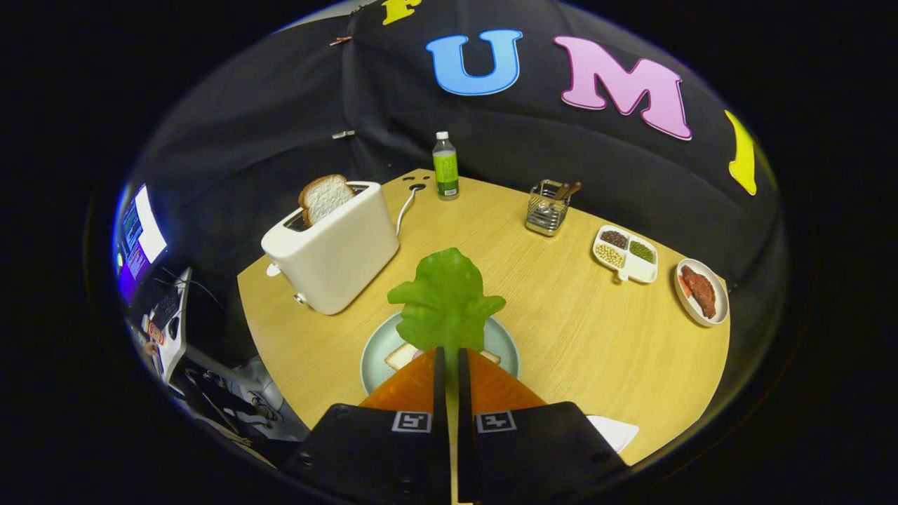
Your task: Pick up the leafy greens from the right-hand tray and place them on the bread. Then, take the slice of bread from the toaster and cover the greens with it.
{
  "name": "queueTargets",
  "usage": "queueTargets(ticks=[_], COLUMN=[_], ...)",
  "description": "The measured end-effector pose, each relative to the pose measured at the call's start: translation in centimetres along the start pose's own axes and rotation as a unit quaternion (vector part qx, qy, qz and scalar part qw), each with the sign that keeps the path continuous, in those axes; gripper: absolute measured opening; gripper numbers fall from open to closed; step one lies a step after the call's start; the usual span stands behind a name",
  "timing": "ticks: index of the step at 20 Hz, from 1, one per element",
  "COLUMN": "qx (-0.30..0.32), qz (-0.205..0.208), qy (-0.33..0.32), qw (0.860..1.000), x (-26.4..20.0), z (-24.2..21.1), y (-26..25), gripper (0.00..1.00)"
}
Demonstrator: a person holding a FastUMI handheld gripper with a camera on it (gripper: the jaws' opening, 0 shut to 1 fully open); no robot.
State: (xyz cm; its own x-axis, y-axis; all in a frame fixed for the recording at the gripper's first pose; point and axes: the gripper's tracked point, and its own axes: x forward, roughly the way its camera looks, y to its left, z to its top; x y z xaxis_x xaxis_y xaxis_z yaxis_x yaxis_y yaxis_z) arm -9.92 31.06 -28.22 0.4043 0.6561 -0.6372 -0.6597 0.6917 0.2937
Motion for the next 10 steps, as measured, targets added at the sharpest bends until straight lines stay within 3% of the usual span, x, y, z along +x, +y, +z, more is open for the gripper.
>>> queueTargets(ticks=[7, 10], qx=[-0.009, -0.003], qz=[-0.022, -0.028], qy=[0.044, 0.058], qw=[0.999, 0.998], x=[4.1, 5.4], z=[-2.7, -3.5], y=[0.2, 0.0], gripper=[0.10, 0.50])
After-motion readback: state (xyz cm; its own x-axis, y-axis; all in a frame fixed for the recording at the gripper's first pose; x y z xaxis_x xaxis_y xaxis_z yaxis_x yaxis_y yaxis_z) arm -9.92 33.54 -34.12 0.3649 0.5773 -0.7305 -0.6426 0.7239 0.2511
